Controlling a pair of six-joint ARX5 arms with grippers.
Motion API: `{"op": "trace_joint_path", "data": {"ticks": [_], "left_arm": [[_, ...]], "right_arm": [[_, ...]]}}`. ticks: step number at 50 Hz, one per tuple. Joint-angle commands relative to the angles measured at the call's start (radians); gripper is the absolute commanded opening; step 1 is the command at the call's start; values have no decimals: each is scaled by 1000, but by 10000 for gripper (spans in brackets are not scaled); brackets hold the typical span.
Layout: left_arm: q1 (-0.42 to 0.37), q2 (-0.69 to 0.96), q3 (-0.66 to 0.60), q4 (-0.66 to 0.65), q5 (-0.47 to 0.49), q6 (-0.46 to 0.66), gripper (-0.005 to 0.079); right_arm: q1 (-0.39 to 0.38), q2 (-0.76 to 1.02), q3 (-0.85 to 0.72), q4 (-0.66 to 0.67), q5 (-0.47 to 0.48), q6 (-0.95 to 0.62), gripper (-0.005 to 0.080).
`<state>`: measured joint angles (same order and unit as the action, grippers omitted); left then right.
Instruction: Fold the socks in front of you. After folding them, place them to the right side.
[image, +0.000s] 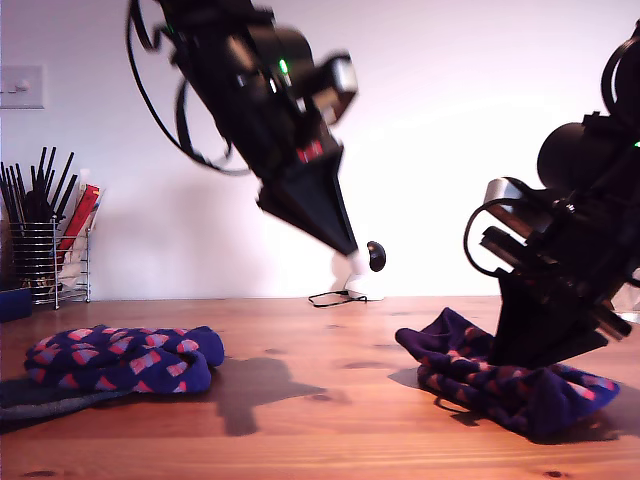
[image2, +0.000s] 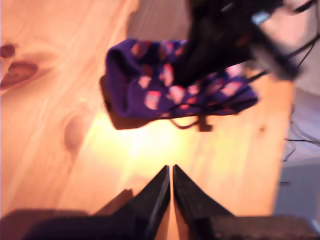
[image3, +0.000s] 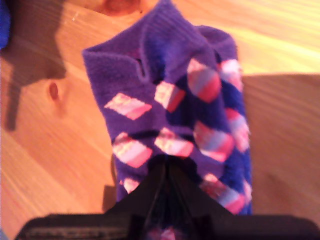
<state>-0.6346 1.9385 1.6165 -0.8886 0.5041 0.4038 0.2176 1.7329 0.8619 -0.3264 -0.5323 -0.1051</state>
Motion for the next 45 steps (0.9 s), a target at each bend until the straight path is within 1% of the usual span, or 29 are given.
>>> {"op": "trace_joint_path", "data": {"ticks": [1,10,16,22,28,34,41,45], "left_arm": [[-2,10,-20,-16,13,-8,-21],[-2,10,-20,-47,12,-8,-21],[-2,6,-20,-62,12,-8,-21],[-2,0,-20,-72,11,-7,-21],[-2,-8,-20,-77,11,-3,-21],[0,-14,-20,-77,4,-3,-21],[2,-16,-20,-76,4,-2,-21],[7,-16,-20,-76,4,2,-21]], "right_arm": [[5,44,-11,10,38,0,-13],[2,84,-11,55,149,13,-13],[-5,89,-11,84,246,29,-13],[-35,89,-11,101,313,68,-13],[-64,89,-11,74,420,99,-13],[-97,89,-14,44,507,113,-13],[-124,89,-14,-13,571,134,-13],[-131,89,-16,-42,592,132,-13]]}}
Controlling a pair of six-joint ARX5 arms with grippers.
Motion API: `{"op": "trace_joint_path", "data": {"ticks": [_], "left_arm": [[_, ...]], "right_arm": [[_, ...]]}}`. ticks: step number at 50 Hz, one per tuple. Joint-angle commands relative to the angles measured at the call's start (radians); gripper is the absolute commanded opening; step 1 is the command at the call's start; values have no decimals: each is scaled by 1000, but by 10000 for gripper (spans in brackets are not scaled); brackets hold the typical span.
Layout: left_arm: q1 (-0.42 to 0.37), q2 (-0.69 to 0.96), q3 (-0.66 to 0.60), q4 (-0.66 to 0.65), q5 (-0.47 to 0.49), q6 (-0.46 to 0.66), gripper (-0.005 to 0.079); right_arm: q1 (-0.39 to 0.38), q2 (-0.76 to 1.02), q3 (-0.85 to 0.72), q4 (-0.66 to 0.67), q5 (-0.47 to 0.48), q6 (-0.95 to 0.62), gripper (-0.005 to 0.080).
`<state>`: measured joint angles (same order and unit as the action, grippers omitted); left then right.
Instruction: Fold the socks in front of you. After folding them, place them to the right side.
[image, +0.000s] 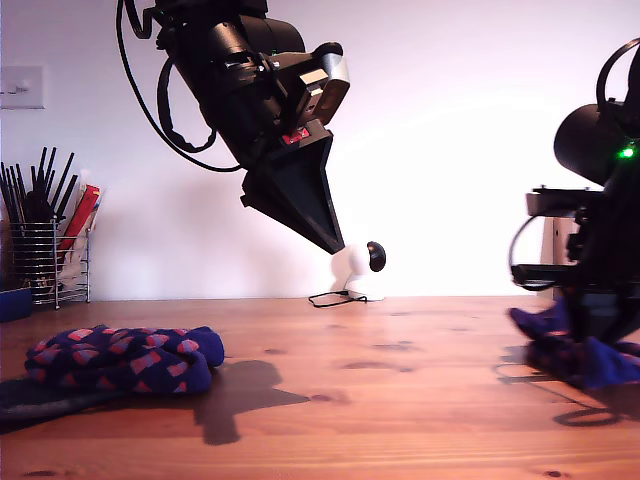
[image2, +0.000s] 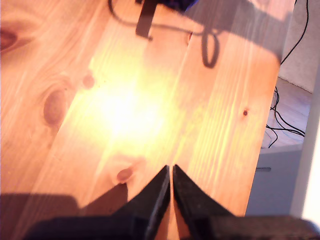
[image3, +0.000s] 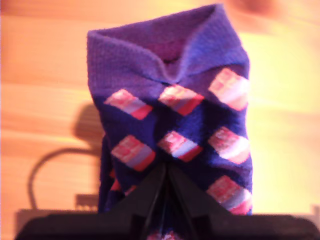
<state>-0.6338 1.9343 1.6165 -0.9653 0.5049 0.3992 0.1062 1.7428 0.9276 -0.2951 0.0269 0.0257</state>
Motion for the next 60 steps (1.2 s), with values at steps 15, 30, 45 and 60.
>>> {"op": "trace_joint_path", "data": {"ticks": [15,30,45,60], "left_arm": [[10,-12,-20,1,5,47,-21],[15,-23,-20,121,44,-2,-21],[27,-88,-20,188,-79,-46,-21],[66,-134,-26,189,-152,-80,-21]], "right_arm": [[-21,55,-82,-58,-5,2,-13],[-21,-143,-80,-75,-101,1,-13],[2,-332,-78,-111,-229,-2,-13],[92,-353,-78,-111,-530,-7,-13]]}}
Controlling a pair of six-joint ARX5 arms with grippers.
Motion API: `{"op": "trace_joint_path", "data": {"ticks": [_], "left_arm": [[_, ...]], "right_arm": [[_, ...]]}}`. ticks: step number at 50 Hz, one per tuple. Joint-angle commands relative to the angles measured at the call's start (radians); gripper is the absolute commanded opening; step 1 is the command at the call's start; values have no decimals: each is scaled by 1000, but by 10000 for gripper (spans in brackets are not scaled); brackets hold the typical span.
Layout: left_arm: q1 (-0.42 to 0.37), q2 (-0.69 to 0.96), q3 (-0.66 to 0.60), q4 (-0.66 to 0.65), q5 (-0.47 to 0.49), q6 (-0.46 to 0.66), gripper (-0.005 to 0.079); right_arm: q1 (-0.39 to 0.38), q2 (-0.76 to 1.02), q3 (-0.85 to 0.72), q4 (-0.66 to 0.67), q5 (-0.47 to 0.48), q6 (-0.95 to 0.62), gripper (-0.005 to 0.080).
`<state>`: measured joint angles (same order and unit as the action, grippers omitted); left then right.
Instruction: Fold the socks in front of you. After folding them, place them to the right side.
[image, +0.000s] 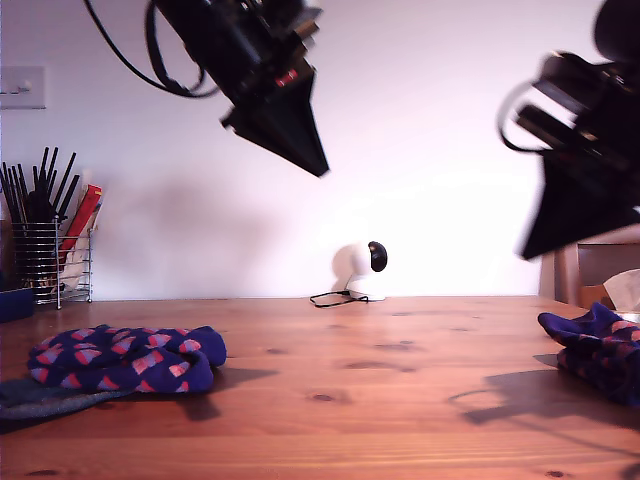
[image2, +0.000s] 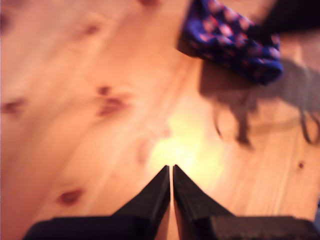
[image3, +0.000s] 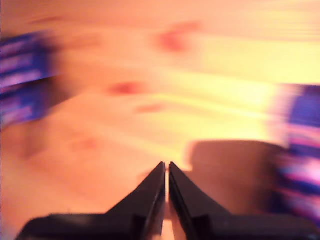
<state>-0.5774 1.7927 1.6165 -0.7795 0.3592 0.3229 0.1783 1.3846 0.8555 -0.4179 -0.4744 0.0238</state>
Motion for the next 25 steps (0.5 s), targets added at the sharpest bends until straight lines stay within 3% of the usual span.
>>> {"op": "trace_joint_path", "data": {"ticks": [1,12,25], "left_arm": [[14,7,-28,3,-9,-5,-21],[48,-18,-90,49,-44,-29,-21],[98,-139,-297,203,-54,-73,-21]], "right_arm": [[28,5,-6,16,-35,-5,-13],[105,5,-6,93,-48,-5,-12],[143,13,-6,144,-54,5,-12]]}}
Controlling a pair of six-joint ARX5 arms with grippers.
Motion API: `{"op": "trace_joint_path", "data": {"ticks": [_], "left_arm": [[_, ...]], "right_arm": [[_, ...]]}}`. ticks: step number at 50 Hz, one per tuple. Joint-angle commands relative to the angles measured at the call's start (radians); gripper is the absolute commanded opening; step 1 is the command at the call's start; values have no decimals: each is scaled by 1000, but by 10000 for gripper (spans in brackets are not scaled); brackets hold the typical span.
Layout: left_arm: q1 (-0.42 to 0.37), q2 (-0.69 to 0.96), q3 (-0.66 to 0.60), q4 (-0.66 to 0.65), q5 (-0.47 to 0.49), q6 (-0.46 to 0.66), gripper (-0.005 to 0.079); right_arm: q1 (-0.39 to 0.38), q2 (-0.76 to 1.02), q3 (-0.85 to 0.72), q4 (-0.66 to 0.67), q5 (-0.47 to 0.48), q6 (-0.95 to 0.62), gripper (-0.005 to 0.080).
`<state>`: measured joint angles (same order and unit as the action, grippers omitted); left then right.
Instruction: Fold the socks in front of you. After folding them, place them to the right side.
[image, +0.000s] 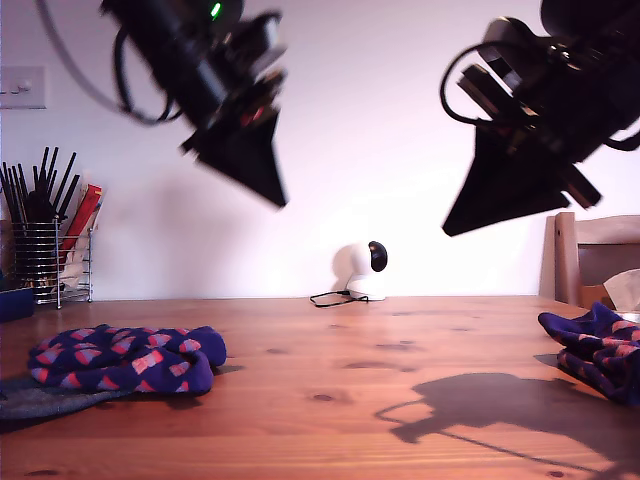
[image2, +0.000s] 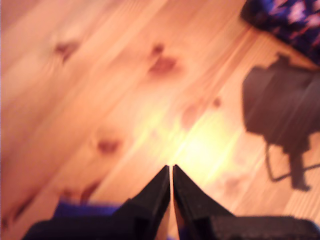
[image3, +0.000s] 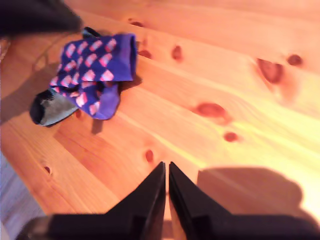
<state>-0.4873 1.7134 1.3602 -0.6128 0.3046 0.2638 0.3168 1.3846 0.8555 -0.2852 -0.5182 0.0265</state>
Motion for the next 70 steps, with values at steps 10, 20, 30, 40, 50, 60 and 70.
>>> {"op": "trace_joint_path", "data": {"ticks": [10,20,30,40,50,60,70], "left_arm": [[51,-167,-231,174,0,-47,-21],[89,-243,-358,257,0,-82,-21],[119,-269,-449,308,-15,-92,-21],[145,-269,-537,383,-15,-108,-21],[179,-263,-595,548,-93,-108,-21],[201,-157,-595,615,-142,-109,-21],[200,-18,-595,674,-171,-110,-21]], "right_arm": [[4,61,2,41,-69,11,-12],[14,171,69,33,-139,31,-12],[56,298,204,1,-179,32,-12],[105,418,348,-43,-185,30,6],[150,489,449,-80,-185,24,6],[167,490,469,-99,-186,25,6],[167,490,469,-144,-186,23,7]]}}
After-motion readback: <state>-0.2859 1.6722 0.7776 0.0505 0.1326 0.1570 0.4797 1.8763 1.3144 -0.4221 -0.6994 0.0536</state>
